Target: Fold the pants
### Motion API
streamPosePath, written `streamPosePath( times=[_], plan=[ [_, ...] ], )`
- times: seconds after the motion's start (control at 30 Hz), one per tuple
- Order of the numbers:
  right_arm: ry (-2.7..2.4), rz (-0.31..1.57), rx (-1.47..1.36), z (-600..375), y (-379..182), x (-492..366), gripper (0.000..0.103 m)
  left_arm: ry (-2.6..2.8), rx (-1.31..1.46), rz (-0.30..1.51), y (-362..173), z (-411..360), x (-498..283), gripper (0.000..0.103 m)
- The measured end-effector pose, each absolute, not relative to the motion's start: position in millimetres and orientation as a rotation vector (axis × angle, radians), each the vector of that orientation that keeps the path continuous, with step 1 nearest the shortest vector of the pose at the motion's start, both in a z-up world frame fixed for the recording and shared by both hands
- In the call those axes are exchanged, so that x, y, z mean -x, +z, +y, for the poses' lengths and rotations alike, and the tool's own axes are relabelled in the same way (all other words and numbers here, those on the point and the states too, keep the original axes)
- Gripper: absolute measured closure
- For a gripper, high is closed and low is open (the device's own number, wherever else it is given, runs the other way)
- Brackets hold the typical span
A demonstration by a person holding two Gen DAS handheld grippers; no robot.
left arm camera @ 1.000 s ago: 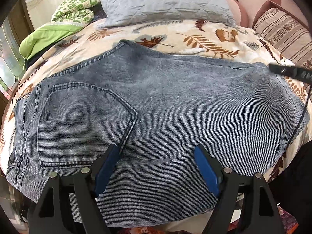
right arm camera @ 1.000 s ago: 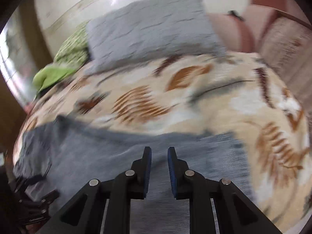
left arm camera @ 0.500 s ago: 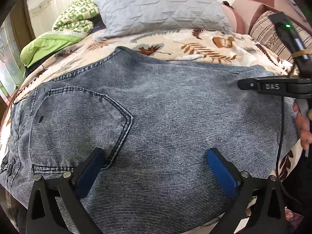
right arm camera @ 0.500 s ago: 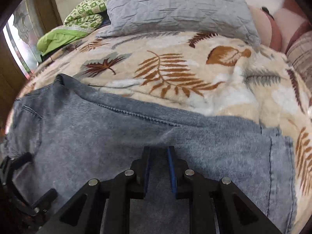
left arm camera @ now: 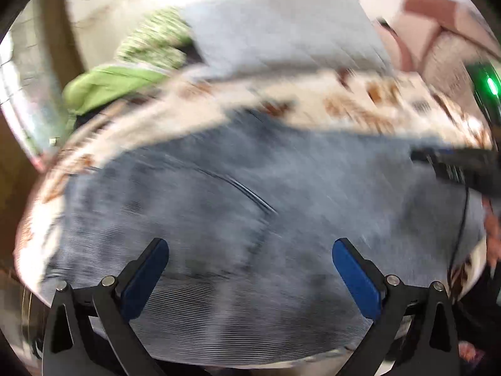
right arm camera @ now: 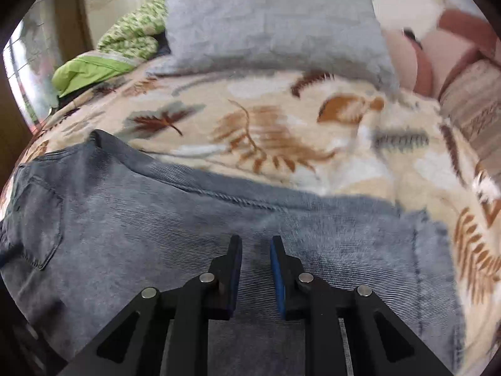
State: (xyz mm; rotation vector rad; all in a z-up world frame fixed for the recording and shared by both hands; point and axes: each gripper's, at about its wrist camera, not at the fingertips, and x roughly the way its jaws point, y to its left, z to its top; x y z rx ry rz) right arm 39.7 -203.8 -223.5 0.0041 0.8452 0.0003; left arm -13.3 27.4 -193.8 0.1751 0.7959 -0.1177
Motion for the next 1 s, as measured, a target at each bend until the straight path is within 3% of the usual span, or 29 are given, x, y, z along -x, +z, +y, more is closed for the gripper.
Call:
streamPosePath(
  times=[0.17, 0.47, 0.77, 1.0],
  plan=[
    [0.125, 0.797, 0.016, -168, -204, -30, 0.082, 0.049, -0.093, 0.790, -175, 70, 2, 0.000],
    [0.239, 0.980, 0.107, -112, -239, -58, 0.081, 0.137, -0.027, 1.050, -227, 92, -37, 0.000],
    [0.300, 0.912, 0.038, -131, -249, -62, 0.067, 0.136, 0.002, 0.985, -238, 94, -33, 0.000],
    [0.334, 0.904, -0.011, -136, -248, -72, 0.062, 0.146, 0.016, 0.957, -239, 93, -36, 0.000]
  ],
)
